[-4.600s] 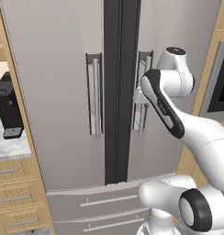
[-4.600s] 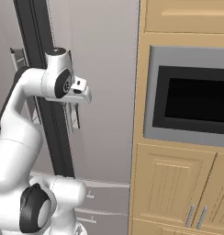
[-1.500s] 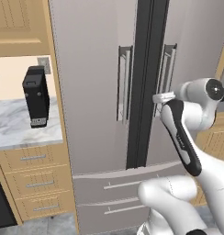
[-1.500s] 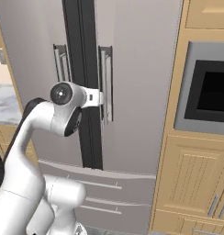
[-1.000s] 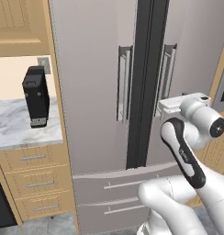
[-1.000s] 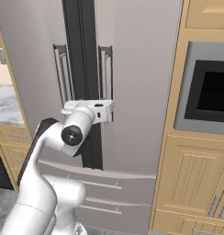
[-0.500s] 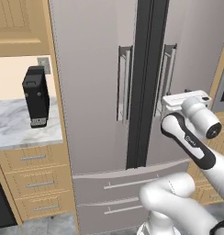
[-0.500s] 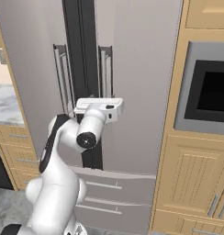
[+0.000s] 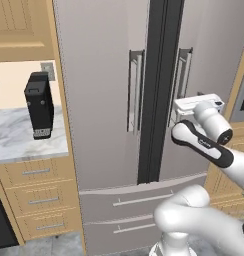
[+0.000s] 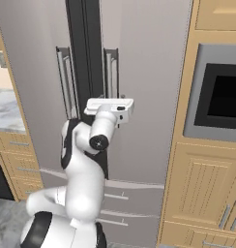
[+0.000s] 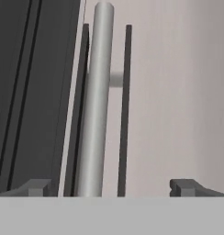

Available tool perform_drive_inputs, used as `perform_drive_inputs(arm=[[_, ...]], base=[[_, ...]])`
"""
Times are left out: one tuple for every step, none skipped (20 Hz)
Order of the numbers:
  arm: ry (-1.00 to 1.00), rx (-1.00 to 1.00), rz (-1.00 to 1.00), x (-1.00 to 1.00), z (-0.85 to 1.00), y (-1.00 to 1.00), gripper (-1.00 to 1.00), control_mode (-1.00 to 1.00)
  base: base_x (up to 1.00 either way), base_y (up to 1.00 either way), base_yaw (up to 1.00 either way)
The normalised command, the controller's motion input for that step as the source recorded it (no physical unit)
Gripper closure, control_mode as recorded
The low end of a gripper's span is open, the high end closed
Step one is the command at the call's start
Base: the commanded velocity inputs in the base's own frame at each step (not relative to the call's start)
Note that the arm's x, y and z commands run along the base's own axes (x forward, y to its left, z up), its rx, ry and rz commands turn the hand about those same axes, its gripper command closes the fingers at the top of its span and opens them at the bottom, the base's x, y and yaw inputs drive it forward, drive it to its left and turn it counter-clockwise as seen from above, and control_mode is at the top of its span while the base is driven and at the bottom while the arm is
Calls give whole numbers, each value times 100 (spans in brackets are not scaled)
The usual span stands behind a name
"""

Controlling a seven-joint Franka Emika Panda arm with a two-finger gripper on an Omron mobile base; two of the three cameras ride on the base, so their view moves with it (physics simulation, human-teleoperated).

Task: Gather the mushroom and bell pepper from the fridge and place them on a tray on the dining counter. Then gather the fishs from the fridge and place them on the other tray.

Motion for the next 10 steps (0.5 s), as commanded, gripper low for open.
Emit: perform_drive_inputs(arm=[[-9,0,0,26,2,2,-100,-100],[-9,0,0,26,4,1,-100,-100],[-7,0,0,40,2,6,-100,-100],[-7,0,0,36,3,4,-100,-100],[-6,0,0,29,6,5,-100,-100],[-3,0,0,23,13,0,-100,-100],[0,0,0,22,23,0,-100,-100],[0,0,0,20,24,0,-100,-100],[0,0,0,21,27,5,-100,-100],[0,0,0,19,27,8,-100,-100]], base=[[0,0,0],[0,0,0],[0,0,0],[0,0,0],[0,0,0],[0,0,0],[0,0,0],[0,0,0],[0,0,0],[0,0,0]])
